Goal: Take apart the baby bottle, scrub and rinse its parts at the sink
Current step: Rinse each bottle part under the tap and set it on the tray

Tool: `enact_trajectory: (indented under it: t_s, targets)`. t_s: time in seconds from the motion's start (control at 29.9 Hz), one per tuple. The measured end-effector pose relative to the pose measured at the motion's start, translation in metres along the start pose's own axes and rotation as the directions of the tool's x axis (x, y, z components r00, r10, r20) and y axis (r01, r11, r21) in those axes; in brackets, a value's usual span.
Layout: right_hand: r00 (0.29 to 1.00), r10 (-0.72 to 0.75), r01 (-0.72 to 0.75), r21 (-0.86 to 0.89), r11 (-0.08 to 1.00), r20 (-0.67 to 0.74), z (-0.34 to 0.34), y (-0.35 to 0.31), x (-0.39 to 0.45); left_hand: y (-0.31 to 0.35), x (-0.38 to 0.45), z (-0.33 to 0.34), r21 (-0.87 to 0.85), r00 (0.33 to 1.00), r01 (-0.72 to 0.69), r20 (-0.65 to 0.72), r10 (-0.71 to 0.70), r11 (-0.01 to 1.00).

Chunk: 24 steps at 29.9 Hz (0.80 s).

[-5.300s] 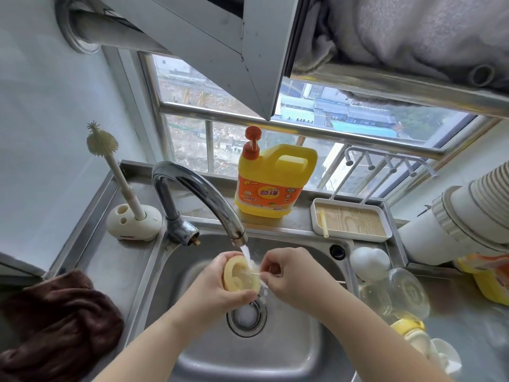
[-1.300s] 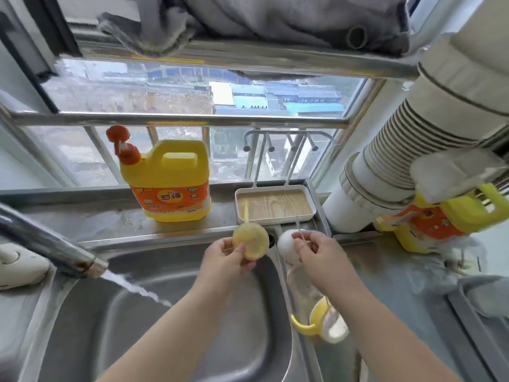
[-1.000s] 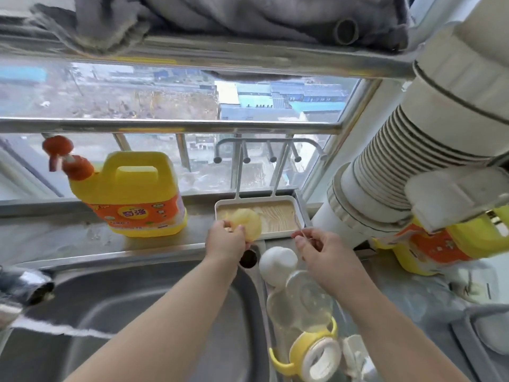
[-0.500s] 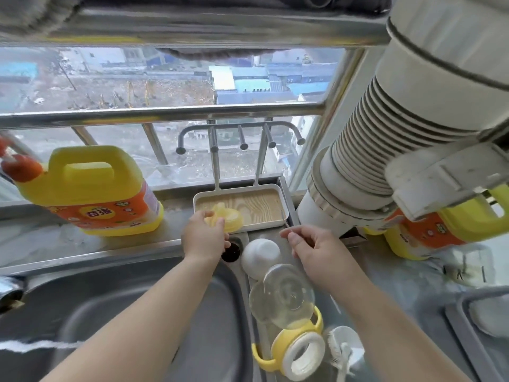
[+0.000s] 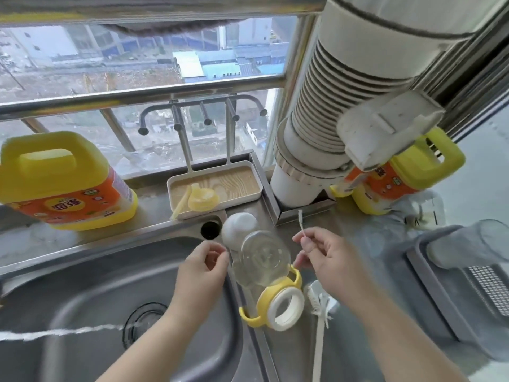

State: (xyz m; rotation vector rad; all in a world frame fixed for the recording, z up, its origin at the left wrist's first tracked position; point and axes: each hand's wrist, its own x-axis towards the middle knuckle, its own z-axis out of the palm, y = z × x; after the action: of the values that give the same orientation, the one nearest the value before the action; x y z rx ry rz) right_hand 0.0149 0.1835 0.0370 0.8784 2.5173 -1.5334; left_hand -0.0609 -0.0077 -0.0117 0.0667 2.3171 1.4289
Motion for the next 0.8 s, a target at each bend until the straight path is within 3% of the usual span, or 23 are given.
enact_trajectory:
  t_s: [0.2,0.37,0.47,0.57,0.7,0.8]
  targets:
    - [0.969,0.175,-0.174,0.019,0.985,-0.177,0.018,0.046,-0.046,-0.027,-0.037,0.013,0.127,0.995,-0.047,0.089,0.036,0.991]
    - [0.947,0.28,-0.305,-0.168,0.938,-0.158,0.048,0.078,-0.081,-0.03,-0.05,0.033,0.254,0.965,-0.093,0.26,0.025,0.963]
    - [0.943,0.298,-0.327,-0.241,0.914,-0.151,0.064,0.089,-0.09,-0.02,-0.054,0.046,0.331,0.962,-0.114,0.273,0.021,0.937]
    - [0.938,0.293,-0.327,-0.189,0.926,-0.185,0.069,0.093,-0.095,-0.013,-0.058,0.055,0.251,0.967,-0.08,0.253,0.014,0.965]
    - [0.888,0.202,-0.317,-0.234,0.919,-0.412,0.067,0.099,-0.101,-0.01,-0.066,0.057,0.139,0.97,-0.047,0.241,0.012,0.989]
    - [0.889,0.245,-0.36,-0.26,0.896,-0.386,0.068,0.108,-0.1,-0.012,-0.074,0.055,0.114,0.966,-0.037,0.26,0.006,0.993]
